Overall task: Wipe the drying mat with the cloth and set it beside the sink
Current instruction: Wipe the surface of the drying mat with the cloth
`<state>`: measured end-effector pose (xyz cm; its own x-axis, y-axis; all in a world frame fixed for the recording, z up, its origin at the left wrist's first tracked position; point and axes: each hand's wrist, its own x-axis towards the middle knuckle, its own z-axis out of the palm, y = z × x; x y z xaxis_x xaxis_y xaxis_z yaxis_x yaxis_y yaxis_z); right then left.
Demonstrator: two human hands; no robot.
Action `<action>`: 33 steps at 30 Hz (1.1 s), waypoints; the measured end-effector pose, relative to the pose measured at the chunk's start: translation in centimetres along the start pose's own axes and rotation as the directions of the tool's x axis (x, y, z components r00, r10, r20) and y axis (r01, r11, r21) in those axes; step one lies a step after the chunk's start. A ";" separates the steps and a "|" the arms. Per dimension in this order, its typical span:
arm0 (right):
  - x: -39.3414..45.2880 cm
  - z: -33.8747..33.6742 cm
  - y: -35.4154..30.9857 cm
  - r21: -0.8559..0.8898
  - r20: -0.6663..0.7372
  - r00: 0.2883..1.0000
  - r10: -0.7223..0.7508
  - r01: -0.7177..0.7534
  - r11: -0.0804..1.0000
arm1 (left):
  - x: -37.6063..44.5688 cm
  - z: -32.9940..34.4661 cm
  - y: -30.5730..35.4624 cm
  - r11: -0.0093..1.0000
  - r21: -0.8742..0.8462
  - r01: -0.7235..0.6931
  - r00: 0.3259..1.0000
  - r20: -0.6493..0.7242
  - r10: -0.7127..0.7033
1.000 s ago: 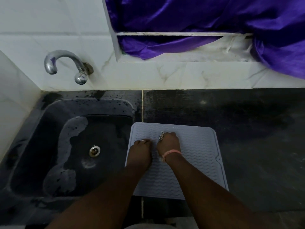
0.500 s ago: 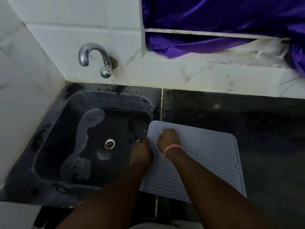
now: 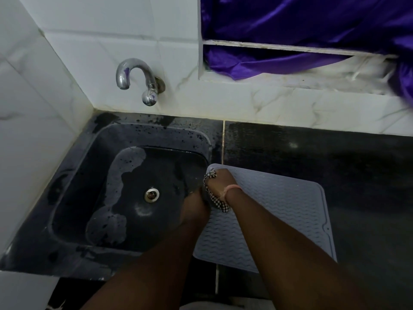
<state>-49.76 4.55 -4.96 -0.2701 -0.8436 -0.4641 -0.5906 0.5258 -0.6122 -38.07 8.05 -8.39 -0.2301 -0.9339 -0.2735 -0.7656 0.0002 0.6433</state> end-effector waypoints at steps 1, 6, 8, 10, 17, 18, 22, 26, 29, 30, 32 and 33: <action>-0.5 -0.4 0.8 0.060 -0.017 1.000 -0.001 0.002 0.998 | 0.0 0.0 0.1 1.000 0.019 -0.002 1.000 0.005 0.001; -2.9 -2.9 7.7 0.724 -0.033 0.951 0.307 -0.189 0.663 | 0.1 0.6 1.4 0.982 0.176 -0.069 0.997 -0.032 0.076; -4.0 -3.9 10.2 0.812 -0.047 0.928 0.371 -0.181 0.555 | -0.2 1.2 2.4 0.974 0.203 -0.101 0.995 0.007 0.102; -5.3 -5.1 12.1 0.845 -0.085 0.908 0.410 -0.153 0.513 | -0.6 2.1 3.4 0.960 0.225 -0.168 0.986 0.047 0.162; -8.8 -8.8 18.2 0.781 -0.358 0.756 0.548 -0.080 0.620 | -1.7 5.5 6.9 0.884 0.279 -0.374 0.921 0.220 0.320; -9.2 -9.3 18.9 0.748 -0.394 0.726 0.564 -0.104 0.656 | -1.8 6.0 7.4 0.871 0.287 -0.398 0.911 0.237 0.338; -10.2 -11.2 21.6 0.683 -0.465 0.650 0.601 -0.169 0.711 | -2.0 7.5 8.7 0.838 0.295 -0.460 0.878 0.290 0.380; -11.0 -12.6 23.2 0.636 -0.470 0.646 0.602 -0.226 0.738 | -2.5 8.8 9.5 0.820 0.323 -0.473 0.868 0.328 0.372; -11.0 -13.0 23.7 0.591 -0.475 0.672 0.568 -0.235 0.772 | -2.8 9.5 9.8 0.811 0.331 -0.483 0.862 0.341 0.374; -10.9 -13.1 23.8 0.579 -0.473 0.682 0.558 -0.237 0.780 | -2.9 9.7 9.9 0.810 0.332 -0.483 0.862 0.341 0.375; -10.7 -13.0 23.9 0.556 -0.479 0.684 0.551 -0.249 0.793 | -3.0 9.9 10.2 0.814 0.333 -0.475 0.868 0.332 0.370; -10.6 -13.0 23.9 0.542 -0.486 0.683 0.545 -0.254 0.801 | -3.0 10.0 10.3 0.814 0.343 -0.470 0.872 0.326 0.366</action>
<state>-70.89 24.66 -6.32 -0.8763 -0.3419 -0.3393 0.0075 0.6947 -0.7193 -51.29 14.45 -8.09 -0.6765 -0.6974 -0.2367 -0.7209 0.5612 0.4067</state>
